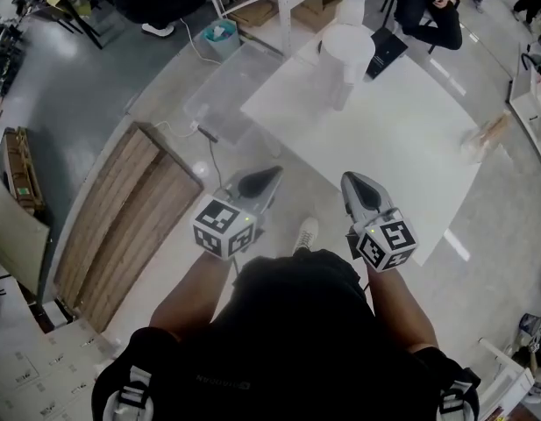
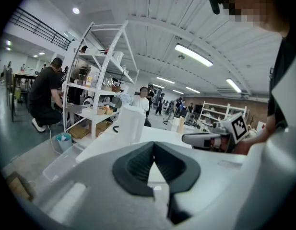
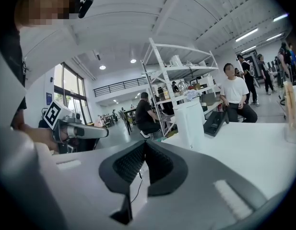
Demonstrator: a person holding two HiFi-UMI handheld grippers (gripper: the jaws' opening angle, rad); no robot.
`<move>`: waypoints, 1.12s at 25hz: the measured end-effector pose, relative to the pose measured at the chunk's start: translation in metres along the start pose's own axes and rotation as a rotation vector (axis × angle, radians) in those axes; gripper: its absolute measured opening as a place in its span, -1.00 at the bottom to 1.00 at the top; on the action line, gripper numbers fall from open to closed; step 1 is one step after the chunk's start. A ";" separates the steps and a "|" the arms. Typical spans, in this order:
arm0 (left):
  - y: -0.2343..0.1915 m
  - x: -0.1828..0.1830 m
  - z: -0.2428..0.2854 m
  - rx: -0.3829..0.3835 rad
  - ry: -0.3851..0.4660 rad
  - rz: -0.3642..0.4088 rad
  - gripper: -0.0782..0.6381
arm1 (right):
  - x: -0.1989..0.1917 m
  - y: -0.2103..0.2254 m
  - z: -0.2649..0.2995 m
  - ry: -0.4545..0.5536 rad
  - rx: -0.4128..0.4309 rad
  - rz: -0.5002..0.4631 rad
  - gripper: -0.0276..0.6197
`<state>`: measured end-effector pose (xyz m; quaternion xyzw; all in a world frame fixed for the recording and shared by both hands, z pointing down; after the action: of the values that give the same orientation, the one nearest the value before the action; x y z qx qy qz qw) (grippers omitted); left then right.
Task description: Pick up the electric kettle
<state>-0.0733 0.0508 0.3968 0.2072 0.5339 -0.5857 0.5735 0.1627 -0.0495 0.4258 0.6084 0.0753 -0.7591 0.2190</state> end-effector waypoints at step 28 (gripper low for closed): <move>0.012 0.023 0.059 0.011 -0.009 0.043 -0.77 | 0.002 0.058 -0.003 0.057 -0.010 0.017 -0.90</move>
<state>-0.0470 -0.0073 0.3932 0.2192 0.5234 -0.5772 0.5872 0.1893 -0.1004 0.4322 0.6293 0.0802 -0.7392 0.2264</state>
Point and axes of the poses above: the fingertips, and each gripper's own axes: z forward along the fingers, y to its right, x out of its top, the point moved 10 cm from there along -z, backward along the fingers, and after that the axes turned 9 degrees about -z, right-handed, at the moved point
